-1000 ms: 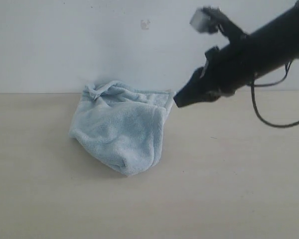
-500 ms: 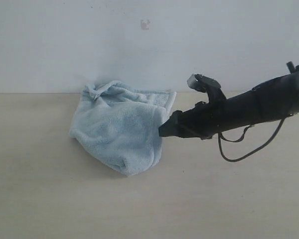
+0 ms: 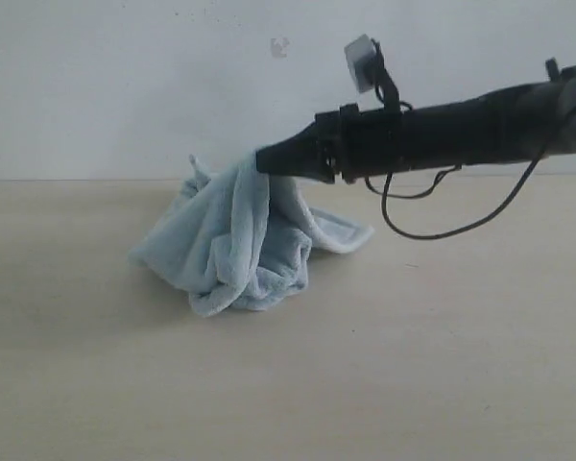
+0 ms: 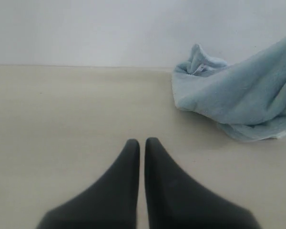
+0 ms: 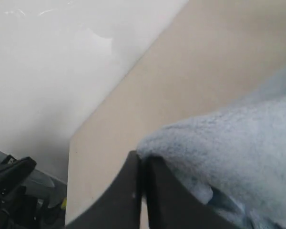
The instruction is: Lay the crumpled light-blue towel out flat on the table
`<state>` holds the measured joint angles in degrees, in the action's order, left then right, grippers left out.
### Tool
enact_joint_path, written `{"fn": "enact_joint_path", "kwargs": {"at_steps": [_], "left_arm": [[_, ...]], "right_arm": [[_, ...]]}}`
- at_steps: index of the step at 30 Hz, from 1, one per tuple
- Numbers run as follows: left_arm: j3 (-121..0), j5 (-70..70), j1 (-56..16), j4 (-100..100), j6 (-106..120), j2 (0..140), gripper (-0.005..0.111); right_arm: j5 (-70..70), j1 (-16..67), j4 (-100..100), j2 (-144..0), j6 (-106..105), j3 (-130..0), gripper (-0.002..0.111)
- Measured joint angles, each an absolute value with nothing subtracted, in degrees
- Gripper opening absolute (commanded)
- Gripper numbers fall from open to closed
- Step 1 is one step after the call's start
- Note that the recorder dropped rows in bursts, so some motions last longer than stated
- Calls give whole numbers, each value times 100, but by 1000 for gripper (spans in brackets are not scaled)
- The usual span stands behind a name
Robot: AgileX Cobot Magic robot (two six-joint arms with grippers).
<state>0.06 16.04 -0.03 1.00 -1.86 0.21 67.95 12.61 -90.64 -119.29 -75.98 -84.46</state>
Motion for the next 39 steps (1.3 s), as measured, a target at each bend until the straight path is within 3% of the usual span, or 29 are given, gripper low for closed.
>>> {"fn": "enact_joint_path", "kwargs": {"at_steps": [6, 13, 18, 27, 32, 39], "left_arm": [[6, 1604, -3, 100, -186, 21, 4], [6, 1604, -3, 100, -186, 21, 4], [6, 1604, -3, 100, -186, 21, 4], [6, 1604, -3, 100, -186, 21, 4], [6, 1604, -3, 100, -186, 21, 4], [6, 1604, -3, 100, -186, 21, 4]], "right_arm": [[6951, 1261, -7587, -11237, -7641, -8470, 0], [5966, 1261, -6151, -11469, -6211, -7879, 0], [6504, 1261, -6029, -11357, -5524, -7776, 0], [6804, 1261, -5693, -9510, -5345, -7776, 0], [5944, 1261, -4384, -8584, -4720, -7776, 0], [5115, 1261, -3484, -8686, -3987, -7250, 0]]}}
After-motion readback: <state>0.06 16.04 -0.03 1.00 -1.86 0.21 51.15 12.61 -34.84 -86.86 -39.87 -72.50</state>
